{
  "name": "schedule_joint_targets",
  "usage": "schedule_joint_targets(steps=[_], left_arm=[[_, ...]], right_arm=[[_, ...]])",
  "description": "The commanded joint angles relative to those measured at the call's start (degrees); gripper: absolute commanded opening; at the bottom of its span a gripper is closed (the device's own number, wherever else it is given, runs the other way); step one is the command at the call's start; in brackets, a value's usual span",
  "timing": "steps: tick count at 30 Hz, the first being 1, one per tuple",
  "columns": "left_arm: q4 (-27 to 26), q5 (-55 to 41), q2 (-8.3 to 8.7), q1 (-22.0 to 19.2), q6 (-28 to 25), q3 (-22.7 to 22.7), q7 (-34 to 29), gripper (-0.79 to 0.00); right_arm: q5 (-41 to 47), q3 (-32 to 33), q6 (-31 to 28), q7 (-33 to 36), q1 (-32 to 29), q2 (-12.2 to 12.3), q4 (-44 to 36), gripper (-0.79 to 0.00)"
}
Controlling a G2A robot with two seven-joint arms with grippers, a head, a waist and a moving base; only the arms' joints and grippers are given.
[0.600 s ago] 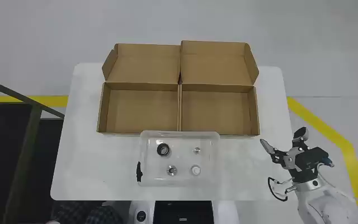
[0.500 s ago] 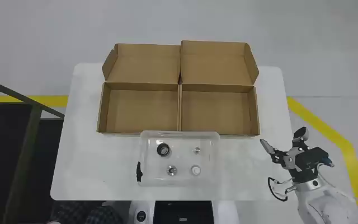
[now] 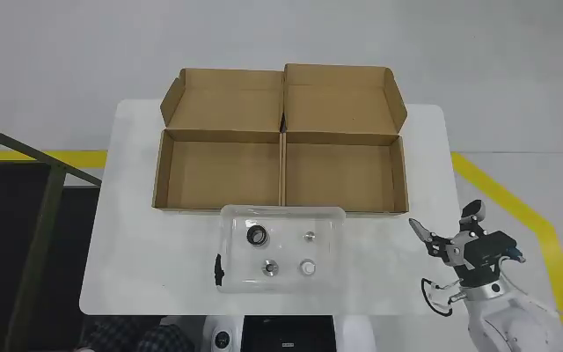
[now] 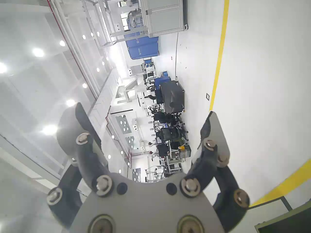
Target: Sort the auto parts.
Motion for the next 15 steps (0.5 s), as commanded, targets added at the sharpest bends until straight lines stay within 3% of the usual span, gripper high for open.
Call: schedule_joint_targets(steps=[1, 7, 15], left_arm=[[0.0, 0.0, 0.0, 0.0, 0.0, 0.0, 0.0, -0.001], [0.0, 0.0, 0.0, 0.0, 0.0, 0.0, 0.0, 0.0], [0.0, 0.0, 0.0, 0.0, 0.0, 0.0, 0.0, 0.0]], right_arm=[[0.0, 0.0, 0.0, 0.0, 0.0, 0.0, 0.0, 0.0], [0.0, -0.1, -0.1, 0.1, 0.1, 0.0, 0.0, 0.0], [-5.6, -3.6, -9.8, 6.4, 0.7, 0.8, -2.8, 0.0]])
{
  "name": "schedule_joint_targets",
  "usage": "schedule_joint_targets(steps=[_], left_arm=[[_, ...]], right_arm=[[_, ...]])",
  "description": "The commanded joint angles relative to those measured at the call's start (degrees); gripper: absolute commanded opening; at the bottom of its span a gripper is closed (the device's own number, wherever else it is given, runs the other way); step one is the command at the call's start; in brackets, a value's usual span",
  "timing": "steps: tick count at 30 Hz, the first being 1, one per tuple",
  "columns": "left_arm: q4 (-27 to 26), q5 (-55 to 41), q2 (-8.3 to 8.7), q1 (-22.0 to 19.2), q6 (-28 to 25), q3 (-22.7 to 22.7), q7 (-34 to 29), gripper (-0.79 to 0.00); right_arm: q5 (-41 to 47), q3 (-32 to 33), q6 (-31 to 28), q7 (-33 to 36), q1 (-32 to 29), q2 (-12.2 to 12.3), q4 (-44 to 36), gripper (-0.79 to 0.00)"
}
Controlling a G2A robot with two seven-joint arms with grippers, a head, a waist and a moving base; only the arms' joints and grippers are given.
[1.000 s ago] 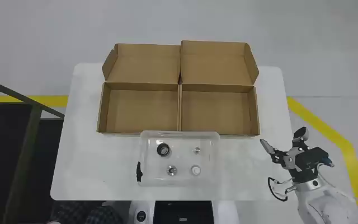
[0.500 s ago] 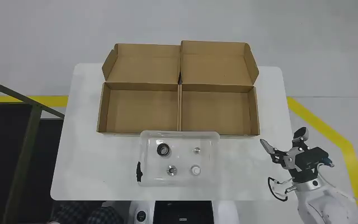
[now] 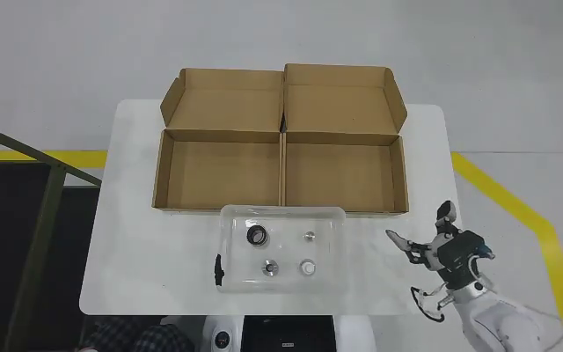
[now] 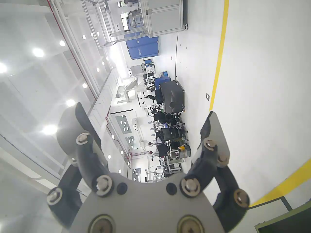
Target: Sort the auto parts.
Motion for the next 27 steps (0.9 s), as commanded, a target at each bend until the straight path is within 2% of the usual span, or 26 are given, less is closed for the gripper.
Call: schedule_joint_targets(steps=[1, 9, 27], left_arm=[[0.0, 0.0, 0.0, 0.0, 0.0, 0.0, 0.0, 0.0], [0.0, 0.0, 0.0, 0.0, 0.0, 0.0, 0.0, 0.0], [0.0, 0.0, 0.0, 0.0, 0.0, 0.0, 0.0, 0.0]], right_arm=[[-1.7, -1.1, -1.7, 1.1, -0.1, 0.1, -1.3, 0.0], [-4.9, -6.8, -6.5, 5.6, -1.2, 0.6, -6.4, 0.0], [-7.7, -18.8, -10.7, 14.1, 3.9, 1.4, -4.6, 0.0]])
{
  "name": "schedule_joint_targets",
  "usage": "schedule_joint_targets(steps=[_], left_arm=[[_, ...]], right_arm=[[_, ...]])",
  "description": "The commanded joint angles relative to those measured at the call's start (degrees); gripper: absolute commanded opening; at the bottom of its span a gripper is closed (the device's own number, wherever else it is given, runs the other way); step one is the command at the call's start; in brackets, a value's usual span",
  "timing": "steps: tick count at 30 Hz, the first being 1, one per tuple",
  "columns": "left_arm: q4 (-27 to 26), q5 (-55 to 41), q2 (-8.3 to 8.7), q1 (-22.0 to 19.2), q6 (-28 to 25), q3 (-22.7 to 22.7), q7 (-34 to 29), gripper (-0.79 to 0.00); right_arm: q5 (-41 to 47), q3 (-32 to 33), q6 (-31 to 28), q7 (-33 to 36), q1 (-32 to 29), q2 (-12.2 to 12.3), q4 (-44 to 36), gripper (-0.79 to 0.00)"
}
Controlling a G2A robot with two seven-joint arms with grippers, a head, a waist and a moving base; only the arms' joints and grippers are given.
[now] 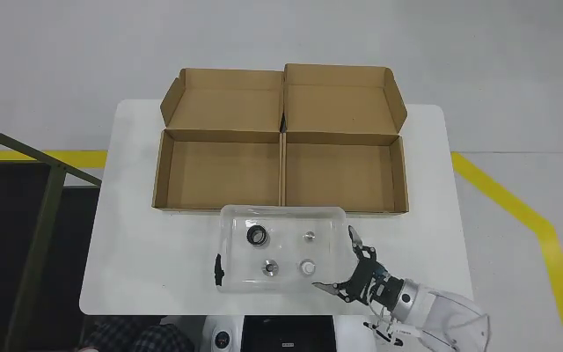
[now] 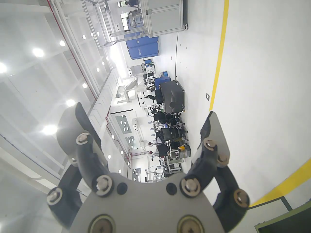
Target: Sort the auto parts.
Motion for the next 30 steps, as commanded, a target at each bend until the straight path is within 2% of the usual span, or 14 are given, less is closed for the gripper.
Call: schedule_joint_targets(steps=[1, 13, 15, 16, 20, 23, 30], left_arm=[[0.0, 0.0, 0.0, 0.0, 0.0, 0.0, 0.0, 0.0], [0.0, 0.0, 0.0, 0.0, 0.0, 0.0, 0.0, 0.0], [0.0, 0.0, 0.0, 0.0, 0.0, 0.0, 0.0, 0.0], [0.0, 0.0, 0.0, 0.0, 0.0, 0.0, 0.0, 0.0], [0.0, 0.0, 0.0, 0.0, 0.0, 0.0, 0.0, 0.0], [0.0, 0.0, 0.0, 0.0, 0.0, 0.0, 0.0, 0.0], [0.0, 0.0, 0.0, 0.0, 0.0, 0.0, 0.0, 0.0]], right_arm=[[-0.3, -1.0, 0.1, 0.5, 0.4, 0.1, 0.4, 0.0], [-2.3, -5.8, 1.6, 3.6, 2.8, 0.5, 2.3, 0.0], [-2.6, -6.4, 1.8, 4.2, 3.2, 0.6, 2.5, -0.031], [-2.7, -6.6, 1.9, 4.5, 3.3, 0.6, 2.6, -0.086], [-2.7, -7.4, 2.2, 5.2, 3.7, 0.8, 2.8, -0.175], [-2.8, -7.8, 2.7, 6.0, 4.1, 0.9, 3.0, -0.222], [-2.9, -8.6, 2.8, 7.8, 4.8, 1.3, 3.5, -0.206]])
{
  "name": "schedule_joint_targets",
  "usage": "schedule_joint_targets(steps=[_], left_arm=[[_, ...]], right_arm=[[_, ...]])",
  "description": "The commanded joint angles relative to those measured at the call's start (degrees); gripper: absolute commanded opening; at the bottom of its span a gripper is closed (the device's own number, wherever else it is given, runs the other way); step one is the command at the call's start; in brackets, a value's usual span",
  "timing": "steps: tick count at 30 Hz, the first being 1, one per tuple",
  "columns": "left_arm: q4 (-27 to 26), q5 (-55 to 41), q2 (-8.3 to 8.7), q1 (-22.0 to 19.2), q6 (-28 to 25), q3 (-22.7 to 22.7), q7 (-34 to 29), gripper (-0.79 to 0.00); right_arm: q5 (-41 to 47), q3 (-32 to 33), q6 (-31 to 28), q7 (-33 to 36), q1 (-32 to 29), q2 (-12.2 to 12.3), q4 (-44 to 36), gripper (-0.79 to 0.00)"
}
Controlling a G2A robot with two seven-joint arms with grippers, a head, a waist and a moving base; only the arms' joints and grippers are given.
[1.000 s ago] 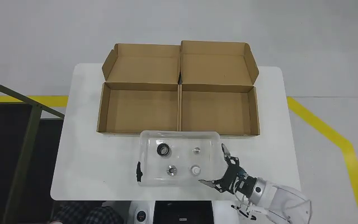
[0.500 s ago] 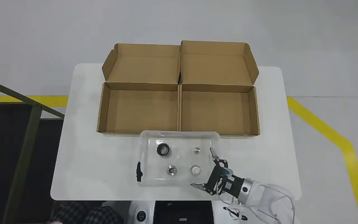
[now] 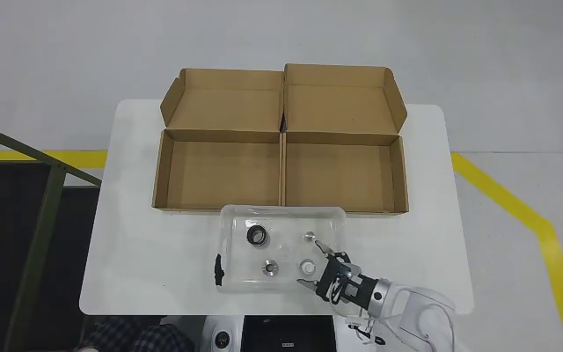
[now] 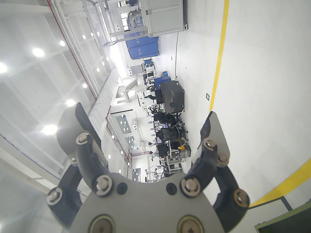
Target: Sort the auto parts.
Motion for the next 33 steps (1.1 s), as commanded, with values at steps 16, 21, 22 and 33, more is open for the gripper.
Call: schedule_joint_targets(steps=[16, 21, 22, 33], left_arm=[[0.0, 0.0, 0.0, 0.0, 0.0, 0.0, 0.0, 0.0], [0.0, 0.0, 0.0, 0.0, 0.0, 0.0, 0.0, 0.0], [0.0, 0.0, 0.0, 0.0, 0.0, 0.0, 0.0, 0.0], [0.0, 0.0, 0.0, 0.0, 0.0, 0.0, 0.0, 0.0]], right_arm=[[-1.3, -1.9, 0.2, 2.8, 1.5, 0.9, 0.7, -0.57], [-1.6, -2.4, 0.0, 2.6, 1.6, 1.1, -0.1, -0.785], [-1.6, -2.4, 0.0, 2.5, 1.5, 1.2, -0.4, -0.785], [2.2, -0.4, -0.3, 0.2, 1.2, 1.9, -1.1, -0.785]])
